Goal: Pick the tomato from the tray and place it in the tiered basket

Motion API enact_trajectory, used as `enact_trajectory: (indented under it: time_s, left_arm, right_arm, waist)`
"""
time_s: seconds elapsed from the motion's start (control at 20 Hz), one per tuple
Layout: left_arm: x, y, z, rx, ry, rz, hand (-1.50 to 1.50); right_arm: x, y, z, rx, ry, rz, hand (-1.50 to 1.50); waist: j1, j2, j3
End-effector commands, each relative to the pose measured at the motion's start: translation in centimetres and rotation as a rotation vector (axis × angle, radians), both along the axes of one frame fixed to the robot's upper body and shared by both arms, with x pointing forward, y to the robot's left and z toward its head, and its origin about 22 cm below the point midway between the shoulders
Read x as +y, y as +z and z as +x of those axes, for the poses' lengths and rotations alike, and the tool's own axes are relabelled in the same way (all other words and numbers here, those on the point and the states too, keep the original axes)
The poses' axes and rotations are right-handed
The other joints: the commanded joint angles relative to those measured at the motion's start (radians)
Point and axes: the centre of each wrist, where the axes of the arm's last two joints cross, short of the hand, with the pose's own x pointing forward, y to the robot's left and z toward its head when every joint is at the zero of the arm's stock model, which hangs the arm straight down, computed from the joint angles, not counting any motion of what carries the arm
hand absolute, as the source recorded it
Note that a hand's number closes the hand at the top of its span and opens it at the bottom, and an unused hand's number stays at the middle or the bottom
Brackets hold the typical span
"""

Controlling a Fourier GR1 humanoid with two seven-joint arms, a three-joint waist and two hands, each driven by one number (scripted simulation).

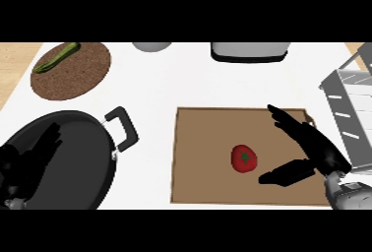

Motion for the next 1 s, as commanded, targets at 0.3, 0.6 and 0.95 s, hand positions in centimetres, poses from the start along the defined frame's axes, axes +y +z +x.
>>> enact_trajectory:
  time_s: [0.3, 0.6, 0.95]
  left_arm:
    - [-0.7, -1.0, 1.3, 0.024, 0.020, -0.010, 0.00]
    - [-0.6, -0.5, -0.4, 0.013, -0.002, -0.001, 0.00]
    - [0.0, -0.4, -0.8, 0.015, -0.003, -0.013, 0.00]
  right_arm:
    - [0.9, 3.2, 0.6, 0.212, 0.078, -0.106, -1.50]
    - [-2.8, 3.7, -0.2, 0.266, 0.046, -0.173, -1.50]
    - [-2.4, 0.2, 0.0, 0.296, 0.061, -0.092, -1.50]
  waist:
    - [-0.008, 0.003, -0.003]
    - [-0.006, 0.002, -0.002]
    - [-0.003, 0.003, -0.002]
